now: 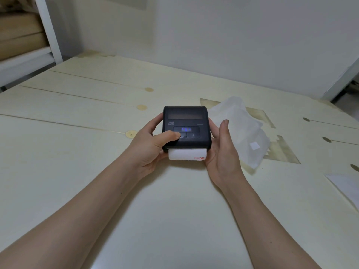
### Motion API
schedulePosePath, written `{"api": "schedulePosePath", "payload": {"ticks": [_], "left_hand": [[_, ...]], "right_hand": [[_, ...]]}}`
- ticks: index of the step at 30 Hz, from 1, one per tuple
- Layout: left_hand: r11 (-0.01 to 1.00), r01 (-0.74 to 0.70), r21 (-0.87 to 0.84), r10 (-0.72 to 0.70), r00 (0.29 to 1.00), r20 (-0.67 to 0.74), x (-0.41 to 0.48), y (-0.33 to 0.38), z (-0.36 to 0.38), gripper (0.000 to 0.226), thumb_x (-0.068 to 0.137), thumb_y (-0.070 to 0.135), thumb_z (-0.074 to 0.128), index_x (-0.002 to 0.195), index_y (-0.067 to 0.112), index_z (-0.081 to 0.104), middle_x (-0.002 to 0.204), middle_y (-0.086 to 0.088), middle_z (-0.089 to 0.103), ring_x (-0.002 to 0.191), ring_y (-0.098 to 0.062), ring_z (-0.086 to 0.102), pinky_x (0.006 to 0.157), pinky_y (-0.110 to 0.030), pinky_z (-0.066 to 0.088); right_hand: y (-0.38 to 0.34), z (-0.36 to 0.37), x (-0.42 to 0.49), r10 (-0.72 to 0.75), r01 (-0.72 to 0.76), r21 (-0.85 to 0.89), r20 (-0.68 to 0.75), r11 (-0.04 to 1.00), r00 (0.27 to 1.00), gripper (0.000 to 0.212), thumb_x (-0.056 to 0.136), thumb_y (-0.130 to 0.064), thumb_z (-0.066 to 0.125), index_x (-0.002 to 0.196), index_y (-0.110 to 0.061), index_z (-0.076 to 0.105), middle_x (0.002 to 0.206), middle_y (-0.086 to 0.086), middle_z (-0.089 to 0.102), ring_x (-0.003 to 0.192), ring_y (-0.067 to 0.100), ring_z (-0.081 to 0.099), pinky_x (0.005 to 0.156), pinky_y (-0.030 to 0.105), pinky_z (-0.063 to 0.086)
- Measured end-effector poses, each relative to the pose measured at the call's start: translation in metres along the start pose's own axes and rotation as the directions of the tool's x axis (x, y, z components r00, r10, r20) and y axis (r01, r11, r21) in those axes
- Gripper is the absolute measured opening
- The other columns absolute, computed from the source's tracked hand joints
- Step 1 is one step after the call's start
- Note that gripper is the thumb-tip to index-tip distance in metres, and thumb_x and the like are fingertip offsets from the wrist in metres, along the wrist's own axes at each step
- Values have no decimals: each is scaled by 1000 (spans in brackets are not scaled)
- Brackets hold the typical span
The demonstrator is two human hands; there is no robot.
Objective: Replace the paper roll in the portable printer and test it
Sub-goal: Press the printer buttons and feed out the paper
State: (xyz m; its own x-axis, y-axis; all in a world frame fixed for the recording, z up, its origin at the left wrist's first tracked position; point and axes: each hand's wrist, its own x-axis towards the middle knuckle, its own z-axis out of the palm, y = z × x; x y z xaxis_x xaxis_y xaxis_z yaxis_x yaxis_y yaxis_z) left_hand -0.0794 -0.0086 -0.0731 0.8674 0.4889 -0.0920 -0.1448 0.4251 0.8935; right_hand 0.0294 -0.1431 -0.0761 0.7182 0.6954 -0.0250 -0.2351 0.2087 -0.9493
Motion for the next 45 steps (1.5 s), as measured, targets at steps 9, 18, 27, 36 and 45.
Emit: {"api": "schedulePosePath", "payload": {"ticks": [9,18,27,36,45], "left_hand": [[998,-57,18,56,997,44,-2,3,1,62,92,3,55,144,33,44,124,-2,70,107,-26,70,82,-37,56],[997,-63,-37,66,996,58,-3,3,1,63,92,1,53,147,30,41,127,-1,69,106,-27,70,78,-30,57],[995,-98,2,98,993,64,-14,10,11,61,95,-1,48,149,25,37,41,9,62,85,-14,72,90,-35,49],[995,-99,6,99,994,49,-9,7,5,59,94,2,52,146,28,42,77,5,77,97,-22,72,84,-34,52],[991,-120,59,116,991,66,-13,7,10,59,96,-1,47,148,24,37,39,10,60,58,-6,68,84,-30,50]], "right_hand": [[-3,3,-7,-130,138,-81,102,987,986,49,90,-8,47,139,-11,50,133,24,60,123,43,56,94,48,52],[-2,0,-6,-129,138,-139,73,981,989,60,82,-3,54,140,-17,51,132,21,61,123,40,57,102,58,47],[-4,1,-8,-129,135,-156,48,979,990,59,83,-3,54,141,-16,49,133,20,61,125,39,56,104,59,44],[-5,1,-9,-141,147,-164,48,975,989,60,84,-2,53,142,-16,48,135,19,60,127,37,55,106,57,43],[-3,0,-7,-150,157,-177,55,972,987,60,83,-3,53,142,-16,48,133,20,61,125,38,56,105,59,43]]}}
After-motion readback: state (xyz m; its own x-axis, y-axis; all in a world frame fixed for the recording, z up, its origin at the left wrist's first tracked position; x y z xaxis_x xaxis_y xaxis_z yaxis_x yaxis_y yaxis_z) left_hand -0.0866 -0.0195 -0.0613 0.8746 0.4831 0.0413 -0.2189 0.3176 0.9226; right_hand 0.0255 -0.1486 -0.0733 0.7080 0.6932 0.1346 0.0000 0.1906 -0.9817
